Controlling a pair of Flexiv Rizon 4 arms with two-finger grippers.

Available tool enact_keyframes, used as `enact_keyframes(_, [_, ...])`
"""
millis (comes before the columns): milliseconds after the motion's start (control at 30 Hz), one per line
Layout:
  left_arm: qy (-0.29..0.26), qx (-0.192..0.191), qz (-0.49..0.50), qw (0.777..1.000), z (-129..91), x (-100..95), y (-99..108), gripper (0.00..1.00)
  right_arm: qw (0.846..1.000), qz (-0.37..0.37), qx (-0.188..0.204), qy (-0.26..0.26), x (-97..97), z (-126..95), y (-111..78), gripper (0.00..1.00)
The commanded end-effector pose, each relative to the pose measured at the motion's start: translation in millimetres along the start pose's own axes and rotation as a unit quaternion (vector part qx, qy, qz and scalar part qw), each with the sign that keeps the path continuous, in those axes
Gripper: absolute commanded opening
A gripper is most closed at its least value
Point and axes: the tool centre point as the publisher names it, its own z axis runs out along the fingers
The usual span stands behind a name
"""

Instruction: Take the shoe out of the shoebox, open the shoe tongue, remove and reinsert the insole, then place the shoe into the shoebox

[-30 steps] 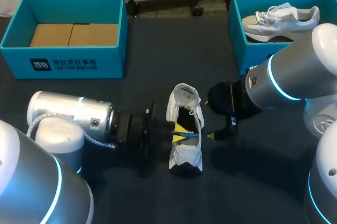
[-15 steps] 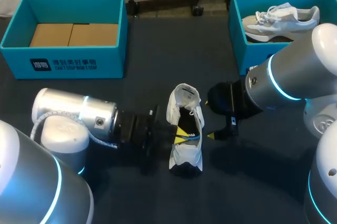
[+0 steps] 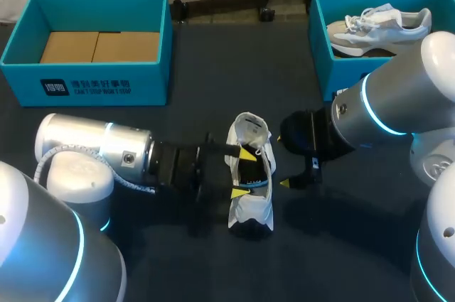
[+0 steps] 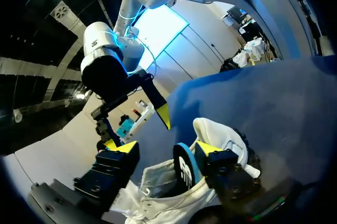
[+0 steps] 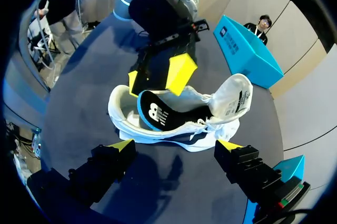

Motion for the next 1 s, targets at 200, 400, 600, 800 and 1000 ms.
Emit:
enact_keyframes(200, [0.001, -0.011, 0.001, 1.000, -16.3, -8.6, -12.1, 0.98, 1.000, 0.000, 0.001, -0.002, 1.6, -0.1, 0.3, 1.00])
enact_keyframes(400, [0.007, -0.019, 0.003, 1.000, -23.1, -17.5, -15.7, 0.78, 1.000, 0.000, 0.001, -0.002, 1.6, -0.1, 0.3, 1.00])
enact_keyframes(600, [0.041, -0.013, 0.001, 0.999, -24.2, -22.0, -19.6, 0.00, 1.000, 0.000, 0.001, -0.002, 1.6, -0.1, 0.3, 1.00])
enact_keyframes(800, [0.118, -0.001, -0.005, 0.993, -23.4, -18.0, -25.8, 0.00, 1.000, 0.000, 0.001, -0.002, 1.6, -0.1, 0.3, 1.00])
enact_keyframes(1000, [0.187, -0.005, 0.001, 0.982, -27.0, -23.5, -37.0, 0.00, 1.000, 0.000, 0.001, -0.001, 1.3, -1.5, -0.1, 1.00])
